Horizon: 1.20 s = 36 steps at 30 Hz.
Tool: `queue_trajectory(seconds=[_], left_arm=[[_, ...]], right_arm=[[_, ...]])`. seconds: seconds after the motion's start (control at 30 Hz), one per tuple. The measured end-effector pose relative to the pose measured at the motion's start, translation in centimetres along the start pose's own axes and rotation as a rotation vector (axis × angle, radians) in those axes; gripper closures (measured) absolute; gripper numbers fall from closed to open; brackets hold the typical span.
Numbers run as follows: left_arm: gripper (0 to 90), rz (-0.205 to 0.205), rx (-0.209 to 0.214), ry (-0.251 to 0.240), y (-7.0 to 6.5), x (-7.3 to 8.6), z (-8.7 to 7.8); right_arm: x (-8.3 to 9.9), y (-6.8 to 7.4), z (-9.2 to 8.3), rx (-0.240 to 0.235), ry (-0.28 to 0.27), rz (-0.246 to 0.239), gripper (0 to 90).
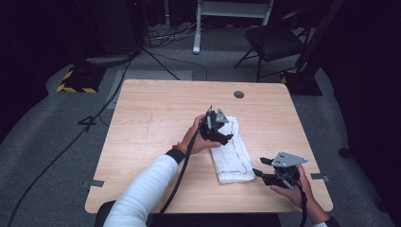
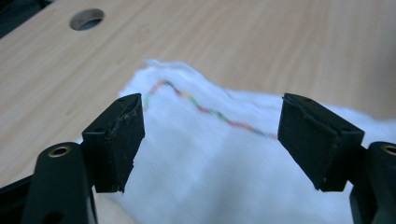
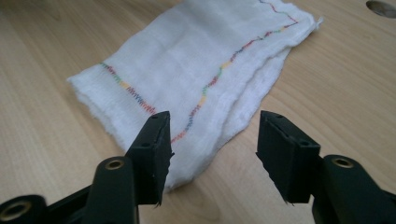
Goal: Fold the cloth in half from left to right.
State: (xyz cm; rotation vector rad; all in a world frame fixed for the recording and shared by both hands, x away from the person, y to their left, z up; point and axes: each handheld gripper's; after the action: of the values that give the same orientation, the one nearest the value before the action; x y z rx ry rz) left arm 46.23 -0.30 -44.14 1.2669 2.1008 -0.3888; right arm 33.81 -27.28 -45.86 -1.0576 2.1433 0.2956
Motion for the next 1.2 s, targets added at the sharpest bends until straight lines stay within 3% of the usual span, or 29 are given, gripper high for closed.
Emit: queue_trajectory(seconds=[0.03,0.17,0.3,0.47,0.5,0.57,0.67,0.77,0.9,1.03,1.13,1.2], left_arm=[[23.4,0.016,0.025,0.004,-1.2,1.2,-0.7],[23.7,0.030,0.107,0.016,-3.2,3.2,-1.3],[23.0,0.061,0.113,0.049,-4.9,4.6,-1.4],[26.3,0.076,0.125,0.084,-5.3,5.4,-1.0],[26.8,0.063,0.120,0.126,-5.3,6.1,-0.4],[27.3,0.060,0.111,0.150,-5.3,6.6,0.1],[27.7,0.040,0.110,0.149,-5.4,6.9,-0.1],[29.0,0.029,0.116,0.146,-5.5,7.4,-0.4],[28.9,-0.008,0.143,0.151,-5.5,8.5,-1.3],[28.8,-0.013,0.158,0.141,-5.9,9.9,-2.3],[28.7,-0.019,0.156,0.140,-6.1,10.4,-2.9],[27.5,-0.006,0.118,0.146,-6.5,10.8,-3.5]], right_arm=[[-0.2,-0.2,0.3,0.003,0.002,-0.001,43.6],[-1.1,-1.0,2.0,-0.007,0.047,-0.033,39.7],[-1.5,-2.3,3.8,0.001,0.082,-0.029,37.7],[-1.0,-2.8,4.9,-0.037,0.126,-0.016,36.5],[-0.8,-2.7,5.1,-0.046,0.140,-0.017,36.5],[-0.6,-2.6,5.2,-0.048,0.134,-0.016,38.1],[-0.5,-2.5,5.1,-0.058,0.136,-0.013,39.1],[-0.2,-2.1,4.9,-0.082,0.134,0.021,41.1],[-0.1,-0.8,4.6,-0.104,0.134,-0.003,41.1],[-0.1,0.6,4.4,-0.124,0.137,-0.032,39.1],[-0.1,1.2,4.3,-0.145,0.141,-0.040,37.3],[-0.4,1.7,4.2,-0.146,0.143,-0.066,33.8]])
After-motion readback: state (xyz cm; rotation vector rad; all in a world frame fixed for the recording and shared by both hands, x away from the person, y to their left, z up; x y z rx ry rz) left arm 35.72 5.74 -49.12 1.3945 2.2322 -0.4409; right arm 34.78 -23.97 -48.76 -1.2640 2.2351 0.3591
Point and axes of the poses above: each handheld gripper's, and its own axes: z roughly forward along the jaws, x roughly out of its underside, y roughly to its left, and after that the axes turned 7 degrees about y, right-handed
